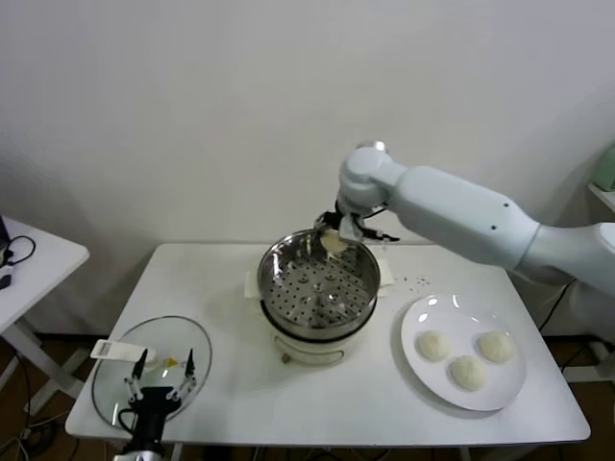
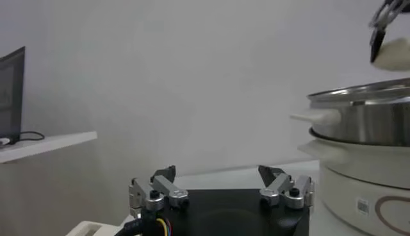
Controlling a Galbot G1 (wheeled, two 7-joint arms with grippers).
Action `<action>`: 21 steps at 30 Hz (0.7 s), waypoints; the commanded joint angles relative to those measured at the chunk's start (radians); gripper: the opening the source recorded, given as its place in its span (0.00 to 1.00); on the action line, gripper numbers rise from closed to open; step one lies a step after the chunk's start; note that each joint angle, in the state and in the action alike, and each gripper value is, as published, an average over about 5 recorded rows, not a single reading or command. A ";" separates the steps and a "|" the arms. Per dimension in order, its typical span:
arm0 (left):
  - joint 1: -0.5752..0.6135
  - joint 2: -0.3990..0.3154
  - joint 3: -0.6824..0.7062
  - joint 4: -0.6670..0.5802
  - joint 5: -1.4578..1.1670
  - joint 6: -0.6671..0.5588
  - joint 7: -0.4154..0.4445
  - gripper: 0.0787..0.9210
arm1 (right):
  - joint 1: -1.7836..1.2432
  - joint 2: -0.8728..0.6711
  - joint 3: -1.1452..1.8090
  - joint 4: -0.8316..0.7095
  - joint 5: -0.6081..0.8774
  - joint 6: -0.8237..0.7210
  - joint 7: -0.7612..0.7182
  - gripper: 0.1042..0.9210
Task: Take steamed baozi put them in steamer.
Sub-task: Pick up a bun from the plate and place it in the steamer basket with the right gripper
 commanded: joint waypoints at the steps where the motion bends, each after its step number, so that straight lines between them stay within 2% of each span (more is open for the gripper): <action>1: 0.001 0.000 -0.001 0.002 -0.002 -0.001 0.000 0.88 | -0.097 0.097 0.023 -0.112 -0.109 0.038 0.005 0.79; 9: 0.001 0.003 -0.006 0.003 -0.006 0.000 0.000 0.88 | -0.136 0.140 0.055 -0.190 -0.161 0.067 0.009 0.79; 21: 0.004 0.002 -0.005 0.008 -0.006 -0.002 -0.001 0.88 | -0.151 0.157 0.067 -0.215 -0.171 0.078 0.015 0.79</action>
